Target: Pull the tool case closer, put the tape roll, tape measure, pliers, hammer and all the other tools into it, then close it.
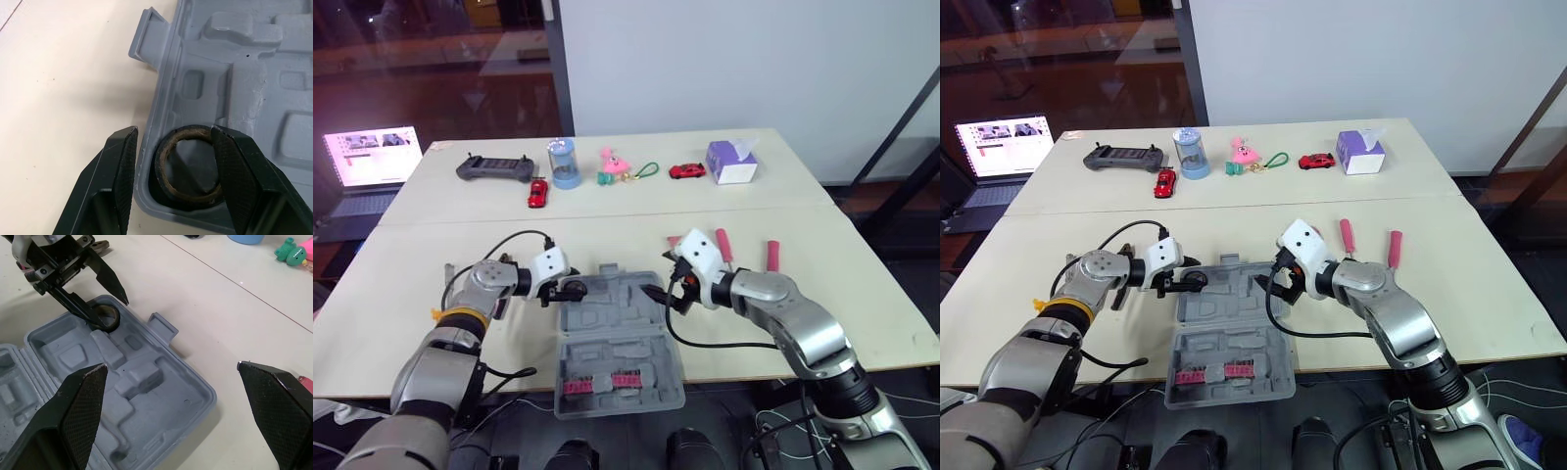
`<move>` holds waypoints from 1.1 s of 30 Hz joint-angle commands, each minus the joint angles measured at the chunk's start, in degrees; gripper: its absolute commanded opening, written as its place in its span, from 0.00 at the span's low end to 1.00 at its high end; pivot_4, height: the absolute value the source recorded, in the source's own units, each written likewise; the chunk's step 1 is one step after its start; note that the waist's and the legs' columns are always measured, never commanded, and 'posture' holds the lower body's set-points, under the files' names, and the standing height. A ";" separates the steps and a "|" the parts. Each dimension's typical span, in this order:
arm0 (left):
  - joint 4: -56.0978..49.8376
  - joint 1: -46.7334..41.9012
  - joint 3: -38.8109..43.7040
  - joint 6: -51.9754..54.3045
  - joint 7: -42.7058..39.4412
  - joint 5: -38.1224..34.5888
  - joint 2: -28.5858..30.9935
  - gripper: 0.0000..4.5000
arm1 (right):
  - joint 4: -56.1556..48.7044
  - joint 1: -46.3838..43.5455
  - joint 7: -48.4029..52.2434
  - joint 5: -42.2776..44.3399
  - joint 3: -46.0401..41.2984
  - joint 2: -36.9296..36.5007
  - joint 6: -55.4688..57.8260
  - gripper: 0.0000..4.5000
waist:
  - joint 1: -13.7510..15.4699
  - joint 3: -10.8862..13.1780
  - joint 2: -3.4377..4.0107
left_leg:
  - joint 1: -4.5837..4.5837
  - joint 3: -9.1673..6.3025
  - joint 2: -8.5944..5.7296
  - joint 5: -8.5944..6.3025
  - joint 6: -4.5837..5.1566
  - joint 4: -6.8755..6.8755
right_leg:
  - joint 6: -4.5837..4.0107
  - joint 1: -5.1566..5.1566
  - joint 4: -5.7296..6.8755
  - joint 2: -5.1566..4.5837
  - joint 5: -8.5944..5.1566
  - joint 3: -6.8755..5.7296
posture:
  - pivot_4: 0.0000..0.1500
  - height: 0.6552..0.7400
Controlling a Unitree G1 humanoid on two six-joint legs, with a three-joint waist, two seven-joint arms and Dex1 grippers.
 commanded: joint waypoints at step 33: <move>-3.22 -1.08 5.09 14.05 -10.01 -8.34 1.61 0.46 | -2.45 -0.11 0.28 0.22 -1.01 0.23 -0.91 1.00 | -0.14 0.00 -0.02 | -0.06 -0.01 0.00 0.00 0.00 -0.01 | 0.00 -0.05 -0.01 0.01 0.00 0.00 | 1.00 1.00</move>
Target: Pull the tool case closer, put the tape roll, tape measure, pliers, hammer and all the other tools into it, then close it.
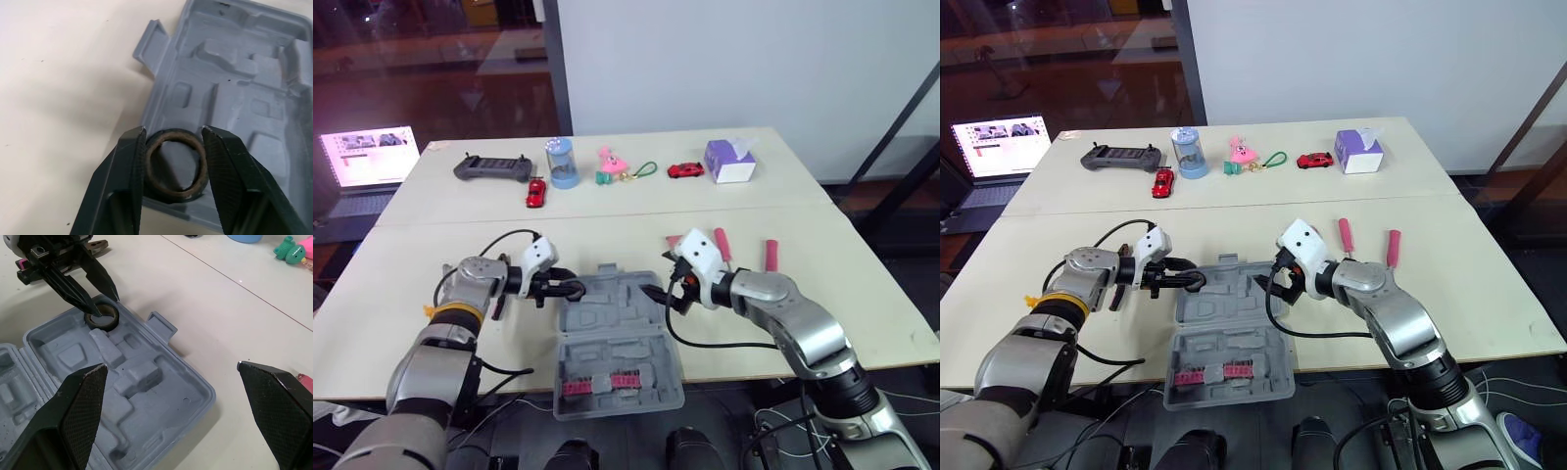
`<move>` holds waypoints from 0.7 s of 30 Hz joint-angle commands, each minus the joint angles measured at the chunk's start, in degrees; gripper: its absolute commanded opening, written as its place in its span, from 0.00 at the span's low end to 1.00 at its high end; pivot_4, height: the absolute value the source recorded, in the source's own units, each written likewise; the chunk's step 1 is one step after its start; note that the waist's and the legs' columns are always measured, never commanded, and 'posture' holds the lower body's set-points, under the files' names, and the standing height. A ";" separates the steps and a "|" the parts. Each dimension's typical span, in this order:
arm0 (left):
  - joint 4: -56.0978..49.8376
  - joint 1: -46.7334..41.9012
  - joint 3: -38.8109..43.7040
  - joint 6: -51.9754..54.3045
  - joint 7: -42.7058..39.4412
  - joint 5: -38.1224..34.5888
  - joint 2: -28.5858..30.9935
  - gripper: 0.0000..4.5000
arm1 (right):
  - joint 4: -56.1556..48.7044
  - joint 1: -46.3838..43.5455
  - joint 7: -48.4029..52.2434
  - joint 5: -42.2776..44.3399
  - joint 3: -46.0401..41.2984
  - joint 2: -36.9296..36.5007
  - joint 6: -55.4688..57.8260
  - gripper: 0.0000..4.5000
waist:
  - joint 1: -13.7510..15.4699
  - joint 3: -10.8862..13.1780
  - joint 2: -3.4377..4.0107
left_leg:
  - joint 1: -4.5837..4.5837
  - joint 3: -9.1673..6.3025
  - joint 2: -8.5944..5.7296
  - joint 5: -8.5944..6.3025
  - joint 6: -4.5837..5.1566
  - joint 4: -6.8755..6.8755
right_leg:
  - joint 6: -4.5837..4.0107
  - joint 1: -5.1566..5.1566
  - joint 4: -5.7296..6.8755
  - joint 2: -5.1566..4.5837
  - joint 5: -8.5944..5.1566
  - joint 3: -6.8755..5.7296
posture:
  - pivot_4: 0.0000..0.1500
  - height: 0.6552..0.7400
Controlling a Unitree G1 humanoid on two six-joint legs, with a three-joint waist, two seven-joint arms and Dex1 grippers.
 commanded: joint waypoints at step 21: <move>1.18 4.47 -5.16 -9.76 8.84 6.98 0.10 0.46 | -3.43 0.30 0.21 0.64 -1.64 -0.10 -0.24 1.00 | 0.15 -0.02 0.02 | 0.10 0.00 0.00 0.00 0.00 0.01 | 0.00 0.08 0.02 0.00 0.00 0.00 | 1.00 1.00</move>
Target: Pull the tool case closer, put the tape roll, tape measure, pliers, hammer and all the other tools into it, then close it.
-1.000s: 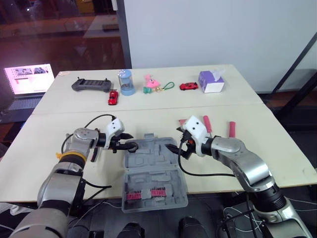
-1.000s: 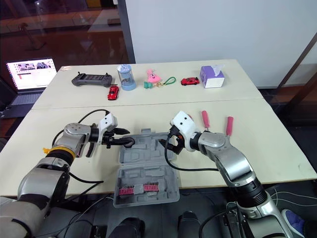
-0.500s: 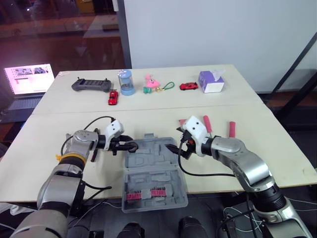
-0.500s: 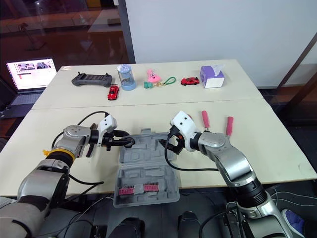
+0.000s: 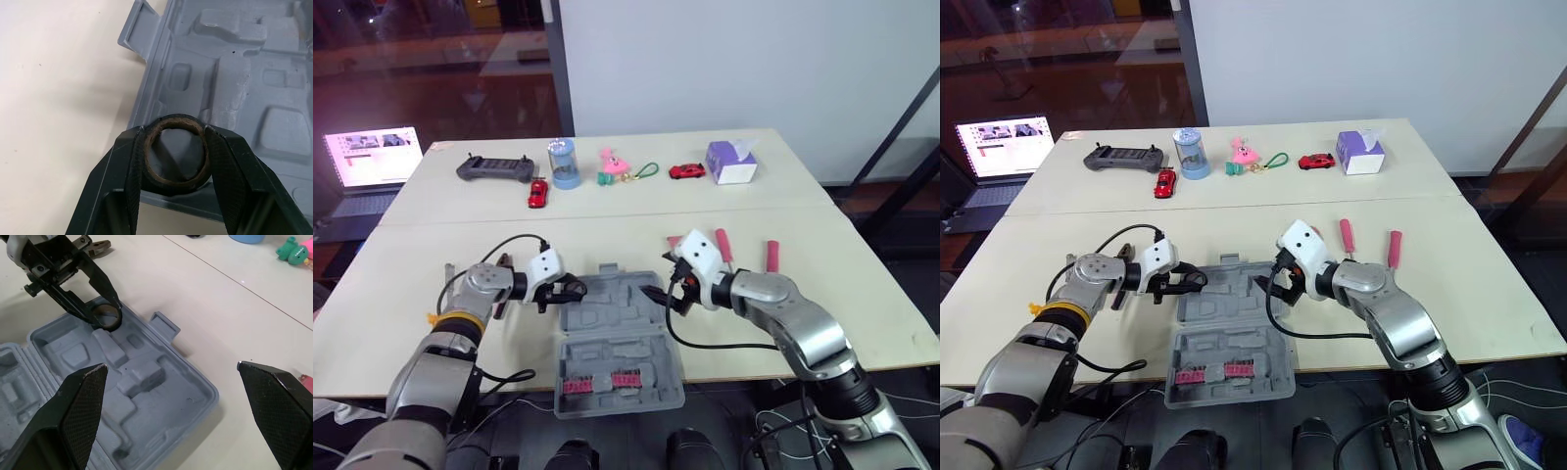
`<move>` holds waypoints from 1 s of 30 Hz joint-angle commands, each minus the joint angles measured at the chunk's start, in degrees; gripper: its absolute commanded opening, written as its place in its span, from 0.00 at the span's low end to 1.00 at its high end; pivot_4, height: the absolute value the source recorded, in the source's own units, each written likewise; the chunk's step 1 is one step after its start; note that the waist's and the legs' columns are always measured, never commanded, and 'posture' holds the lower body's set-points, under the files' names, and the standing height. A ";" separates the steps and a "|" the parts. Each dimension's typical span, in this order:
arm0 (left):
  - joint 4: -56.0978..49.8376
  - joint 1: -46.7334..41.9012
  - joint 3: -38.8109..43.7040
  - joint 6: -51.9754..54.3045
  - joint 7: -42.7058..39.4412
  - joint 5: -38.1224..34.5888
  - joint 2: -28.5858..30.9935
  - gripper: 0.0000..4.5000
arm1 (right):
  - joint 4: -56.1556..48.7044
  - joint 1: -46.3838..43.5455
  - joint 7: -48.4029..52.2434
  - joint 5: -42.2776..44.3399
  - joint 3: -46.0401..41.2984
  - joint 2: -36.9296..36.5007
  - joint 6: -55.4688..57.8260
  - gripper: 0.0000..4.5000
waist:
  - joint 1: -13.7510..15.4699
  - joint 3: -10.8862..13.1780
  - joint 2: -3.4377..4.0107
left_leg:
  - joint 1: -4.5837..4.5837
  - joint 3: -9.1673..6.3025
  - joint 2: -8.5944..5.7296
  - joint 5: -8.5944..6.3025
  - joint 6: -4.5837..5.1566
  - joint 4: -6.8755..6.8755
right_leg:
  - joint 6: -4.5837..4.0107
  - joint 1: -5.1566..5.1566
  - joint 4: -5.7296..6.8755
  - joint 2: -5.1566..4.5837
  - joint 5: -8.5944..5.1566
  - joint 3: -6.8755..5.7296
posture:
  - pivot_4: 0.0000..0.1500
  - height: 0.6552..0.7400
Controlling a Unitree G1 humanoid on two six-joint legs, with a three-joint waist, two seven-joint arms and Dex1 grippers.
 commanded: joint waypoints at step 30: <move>-34.84 40.87 35.00 26.51 -10.43 -23.16 29.56 0.46 | -0.03 22.42 5.73 3.78 -28.38 -16.03 -5.66 1.00 | -0.01 0.05 0.00 | -0.04 0.06 0.05 -0.18 0.31 -0.20 | -0.02 -0.17 -0.07 0.02 -0.01 0.14 | 1.00 1.00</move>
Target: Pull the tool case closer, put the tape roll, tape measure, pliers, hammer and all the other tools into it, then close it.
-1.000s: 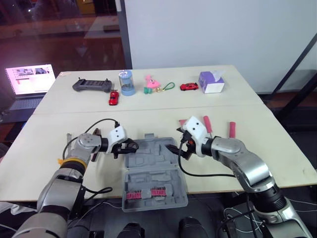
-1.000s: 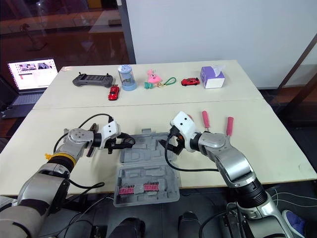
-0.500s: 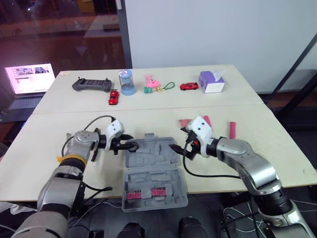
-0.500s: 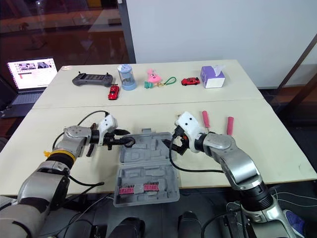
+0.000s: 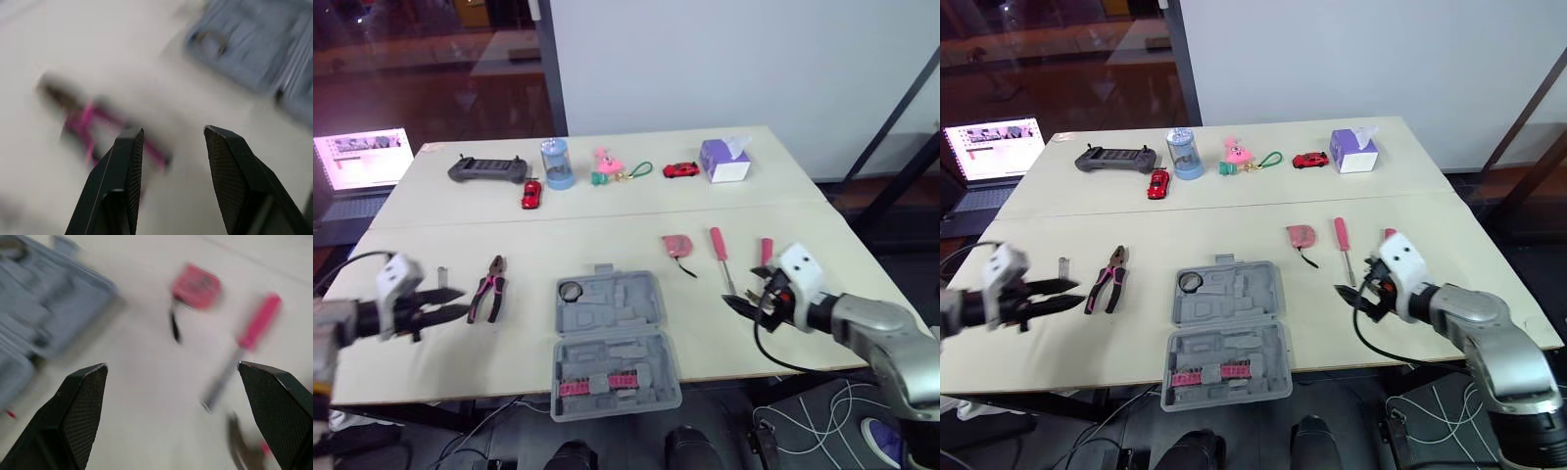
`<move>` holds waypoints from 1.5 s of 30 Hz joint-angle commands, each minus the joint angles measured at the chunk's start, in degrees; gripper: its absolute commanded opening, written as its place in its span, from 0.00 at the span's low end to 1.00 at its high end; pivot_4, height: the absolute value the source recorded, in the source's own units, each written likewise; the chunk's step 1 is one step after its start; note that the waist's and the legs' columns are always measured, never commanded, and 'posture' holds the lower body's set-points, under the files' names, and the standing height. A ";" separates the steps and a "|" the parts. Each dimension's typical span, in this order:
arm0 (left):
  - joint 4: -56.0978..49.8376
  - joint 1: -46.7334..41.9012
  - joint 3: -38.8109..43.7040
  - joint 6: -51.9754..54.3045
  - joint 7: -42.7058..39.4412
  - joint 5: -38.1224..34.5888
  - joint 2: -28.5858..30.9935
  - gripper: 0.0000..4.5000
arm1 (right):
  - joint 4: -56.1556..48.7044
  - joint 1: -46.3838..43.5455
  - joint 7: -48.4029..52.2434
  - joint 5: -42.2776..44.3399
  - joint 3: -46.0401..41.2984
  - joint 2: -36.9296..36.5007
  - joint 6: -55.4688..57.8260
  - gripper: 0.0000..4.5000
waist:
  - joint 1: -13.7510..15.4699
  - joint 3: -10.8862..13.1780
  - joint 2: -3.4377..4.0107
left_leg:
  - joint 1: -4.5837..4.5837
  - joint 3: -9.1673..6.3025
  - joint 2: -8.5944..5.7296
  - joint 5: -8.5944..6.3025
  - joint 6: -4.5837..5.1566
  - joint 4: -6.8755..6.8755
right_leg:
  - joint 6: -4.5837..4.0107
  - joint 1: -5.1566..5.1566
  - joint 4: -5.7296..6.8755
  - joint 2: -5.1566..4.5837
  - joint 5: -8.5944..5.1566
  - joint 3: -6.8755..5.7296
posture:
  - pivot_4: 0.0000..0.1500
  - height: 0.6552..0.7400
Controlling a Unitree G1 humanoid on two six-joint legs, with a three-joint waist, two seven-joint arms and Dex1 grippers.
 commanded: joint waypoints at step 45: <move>-48.73 22.15 1.87 11.56 13.19 -20.30 -10.18 0.98 | 0.37 -7.68 -38.52 -9.61 9.68 33.56 7.61 1.00 | 1.99 0.02 0.16 | 0.07 0.12 0.05 -0.07 0.10 -0.04 | -0.13 -0.02 -0.04 0.04 0.06 0.13 | 1.00 1.00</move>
